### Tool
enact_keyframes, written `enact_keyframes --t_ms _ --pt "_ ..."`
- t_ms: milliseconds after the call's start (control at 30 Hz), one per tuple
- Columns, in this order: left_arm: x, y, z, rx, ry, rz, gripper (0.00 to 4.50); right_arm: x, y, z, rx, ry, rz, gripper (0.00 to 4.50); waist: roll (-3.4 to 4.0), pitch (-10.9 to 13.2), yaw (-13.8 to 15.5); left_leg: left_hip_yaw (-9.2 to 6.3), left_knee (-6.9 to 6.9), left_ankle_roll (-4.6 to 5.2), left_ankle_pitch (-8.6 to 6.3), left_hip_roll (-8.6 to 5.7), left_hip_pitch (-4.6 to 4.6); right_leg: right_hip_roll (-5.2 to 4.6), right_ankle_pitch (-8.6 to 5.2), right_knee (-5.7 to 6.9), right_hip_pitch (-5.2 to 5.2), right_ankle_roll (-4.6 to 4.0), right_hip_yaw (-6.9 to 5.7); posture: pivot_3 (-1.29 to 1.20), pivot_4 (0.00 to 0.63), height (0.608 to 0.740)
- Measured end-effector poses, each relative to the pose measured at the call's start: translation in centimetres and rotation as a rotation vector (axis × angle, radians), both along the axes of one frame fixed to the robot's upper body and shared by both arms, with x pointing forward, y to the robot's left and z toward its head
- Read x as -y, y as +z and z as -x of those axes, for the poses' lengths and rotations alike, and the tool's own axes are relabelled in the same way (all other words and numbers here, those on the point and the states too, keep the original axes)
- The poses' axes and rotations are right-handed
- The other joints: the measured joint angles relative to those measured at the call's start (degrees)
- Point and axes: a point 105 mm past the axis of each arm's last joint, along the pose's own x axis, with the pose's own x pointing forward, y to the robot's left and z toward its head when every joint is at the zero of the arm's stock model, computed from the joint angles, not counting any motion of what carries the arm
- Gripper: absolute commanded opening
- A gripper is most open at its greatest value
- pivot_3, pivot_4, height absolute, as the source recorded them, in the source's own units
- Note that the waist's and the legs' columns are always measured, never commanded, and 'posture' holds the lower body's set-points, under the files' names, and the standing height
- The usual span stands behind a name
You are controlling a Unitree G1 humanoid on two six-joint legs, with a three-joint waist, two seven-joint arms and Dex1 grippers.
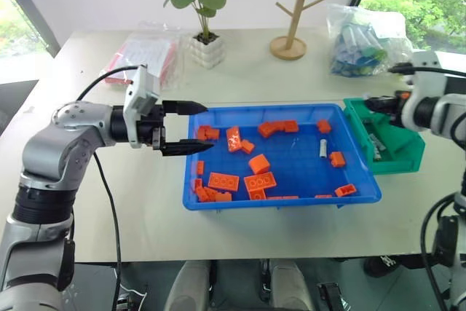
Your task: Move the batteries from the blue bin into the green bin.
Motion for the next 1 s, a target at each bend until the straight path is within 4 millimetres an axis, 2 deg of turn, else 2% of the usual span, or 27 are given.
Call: enact_keyframes --t_ms 67,100,133,200,433,500,567,600,667,767,1000 --pt "0.2 0.0 -0.1 0.003 -0.006 0.007 4.5 0.6 -1.0 0.3 -0.028 -0.014 -0.008 0.59 0.0 0.0 -0.16 0.0 0.0 0.0 0.0 0.02 0.02 0.01 0.0 0.03 0.0 0.0 0.0 0.0 0.15 0.692" --pt "0.3 0.1 -0.1 0.01 -0.01 0.01 4.5 0.7 -1.7 0.3 -0.043 -0.021 -0.021 1.24 0.0 0.0 -0.3 0.0 0.0 0.0 0.0 0.03 0.01 0.01 0.01 0.03 -0.01 -0.01 0.0 0.0 0.15 0.692" --pt "0.4 0.1 -0.1 0.015 -0.013 0.011 4.5 0.8 -2.1 0.4 -0.05 -0.023 -0.029 1.56 0.01 0.0 -0.44 0.0 0.0 0.0 0.0 0.03 0.02 0.0 0.01 0.04 -0.01 -0.01 0.01 0.0 0.15 0.692" --pt "0.4 0.1 -0.1 0.018 -0.012 0.009 4.5 0.8 -2.6 0.4 -0.055 -0.021 -0.031 2.53 0.01 0.0 -0.55 -0.01 0.0 0.0 0.0 0.03 0.02 0.01 0.01 0.05 -0.01 -0.01 0.01 0.0 0.15 0.692" --pt "0.3 0.0 -0.2 0.012 -0.012 0.009 4.5 -0.5 -1.7 0.0 -0.002 0.038 0.017 2.53 0.01 0.0 -0.34 -0.04 0.02 0.0 0.0 0.03 0.01 0.01 0.01 0.05 -0.01 -0.01 0.01 0.0 0.15 0.692" --pt "0.3 0.0 -0.2 0.013 -0.013 0.01 4.5 -3.2 -1.1 -0.5 0.036 0.099 -0.042 2.53 0.01 0.0 -0.62 -0.12 0.02 0.0 0.0 0.08 0.03 0.02 0.01 0.05 -0.02 -0.02 0.01 0.0 0.15 0.692" --pt "0.3 0.0 -0.2 0.014 -0.013 0.011 4.5 -6.2 -1.3 -0.3 0.041 0.171 -0.097 2.53 0.0 0.0 -0.89 -0.22 0.01 0.0 0.0 0.08 0.02 0.04 0.01 0.07 -0.02 -0.02 0.01 0.0 0.15 0.692" --pt "0.4 0.0 -0.2 0.015 -0.012 0.012 4.5 -7.8 -1.7 0.1 0.033 0.215 -0.113 2.53 0.0 0.0 -1.0 -0.24 0.0 0.0 0.0 0.07 0.02 0.04 0.01 0.08 -0.03 -0.02 0.01 0.0 0.15 0.692" --pt "0.4 0.0 -0.2 0.017 -0.009 0.011 4.5 -9.2 -3.1 0.7 -0.006 0.245 -0.125 2.53 0.0 0.0 -0.7 -0.23 0.01 0.0 0.0 0.02 -0.01 -0.01 0.01 0.07 -0.02 -0.01 0.01 0.0 0.15 0.692" --pt "0.3 -0.1 -0.2 0.014 -0.004 0.008 4.5 -9.2 -4.7 1.1 -0.056 0.215 -0.13 2.53 0.0 0.0 -0.01 -0.18 0.09 0.0 0.0 -0.03 -0.02 -0.04 0.06 0.01 0.0 0.07 0.06 0.0 0.15 0.692" --pt "0.2 0.0 -0.2 0.013 0.001 0.005 4.5 -8.2 -7.2 0.9 -0.114 0.125 -0.129 2.53 0.0 0.0 0.01 -0.16 0.08 0.0 0.0 -0.01 0.0 0.0 0.06 0.04 -0.01 0.07 0.07 0.0 0.15 0.692"
